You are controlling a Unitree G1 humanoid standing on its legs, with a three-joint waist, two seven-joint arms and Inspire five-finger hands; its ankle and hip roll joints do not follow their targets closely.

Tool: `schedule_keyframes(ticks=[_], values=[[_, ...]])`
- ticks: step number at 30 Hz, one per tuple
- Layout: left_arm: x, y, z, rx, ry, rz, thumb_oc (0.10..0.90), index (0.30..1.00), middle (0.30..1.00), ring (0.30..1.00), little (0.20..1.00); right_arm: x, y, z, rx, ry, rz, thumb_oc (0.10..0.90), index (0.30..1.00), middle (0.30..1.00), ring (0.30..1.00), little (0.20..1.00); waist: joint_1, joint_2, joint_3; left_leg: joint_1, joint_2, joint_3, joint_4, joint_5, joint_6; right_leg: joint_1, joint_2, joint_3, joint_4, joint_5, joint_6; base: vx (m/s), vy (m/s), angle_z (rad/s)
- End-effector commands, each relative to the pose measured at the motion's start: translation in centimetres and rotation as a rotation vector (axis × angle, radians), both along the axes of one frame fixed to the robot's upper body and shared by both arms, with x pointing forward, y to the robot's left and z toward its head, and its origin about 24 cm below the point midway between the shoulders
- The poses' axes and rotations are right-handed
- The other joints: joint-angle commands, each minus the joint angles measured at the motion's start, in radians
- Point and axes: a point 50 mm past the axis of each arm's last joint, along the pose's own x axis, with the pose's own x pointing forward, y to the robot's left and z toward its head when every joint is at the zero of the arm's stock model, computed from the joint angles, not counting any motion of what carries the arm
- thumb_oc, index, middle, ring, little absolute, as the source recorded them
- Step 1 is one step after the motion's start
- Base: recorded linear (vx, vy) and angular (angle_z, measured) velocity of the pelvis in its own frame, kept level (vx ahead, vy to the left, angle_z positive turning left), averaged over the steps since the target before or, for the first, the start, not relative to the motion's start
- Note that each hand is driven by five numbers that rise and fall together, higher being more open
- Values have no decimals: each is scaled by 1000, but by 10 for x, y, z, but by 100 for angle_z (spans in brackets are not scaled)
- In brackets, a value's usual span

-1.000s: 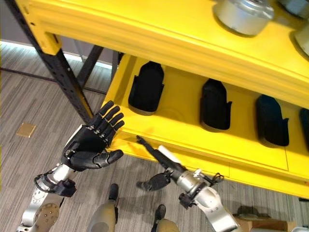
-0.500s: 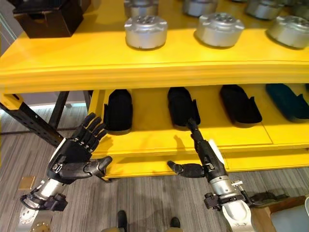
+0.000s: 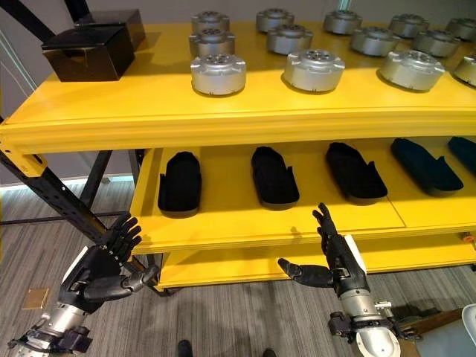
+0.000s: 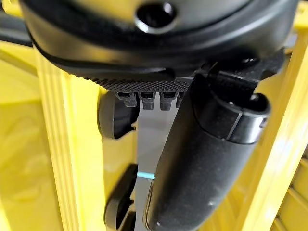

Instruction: Move parts from the plastic box to the shelf.

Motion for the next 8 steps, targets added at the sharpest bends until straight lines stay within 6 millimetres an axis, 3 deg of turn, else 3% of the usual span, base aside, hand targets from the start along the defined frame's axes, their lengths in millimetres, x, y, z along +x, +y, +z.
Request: schedule_keyframes(ticks=[1, 8], values=[[19, 14, 50, 84, -283, 18, 900, 1000, 1000, 1000, 1000, 18, -8, 62, -47, -356, -15, 900, 1000, 1000, 1000, 1000, 3, -20, -28, 84, -33, 46, -3, -137, 37, -53, 59, -57, 8, 8, -37, -10, -30, 0], [19, 21, 58, 59, -303, 27, 900, 1000, 1000, 1000, 1000, 16, -17, 72, -53, -373, -21, 900, 1000, 1000, 1000, 1000, 2, -19, -34, 81, -30, 44, -3, -134, 33, -55, 62, -62, 6, 11, -37, 0, 0, 0]])
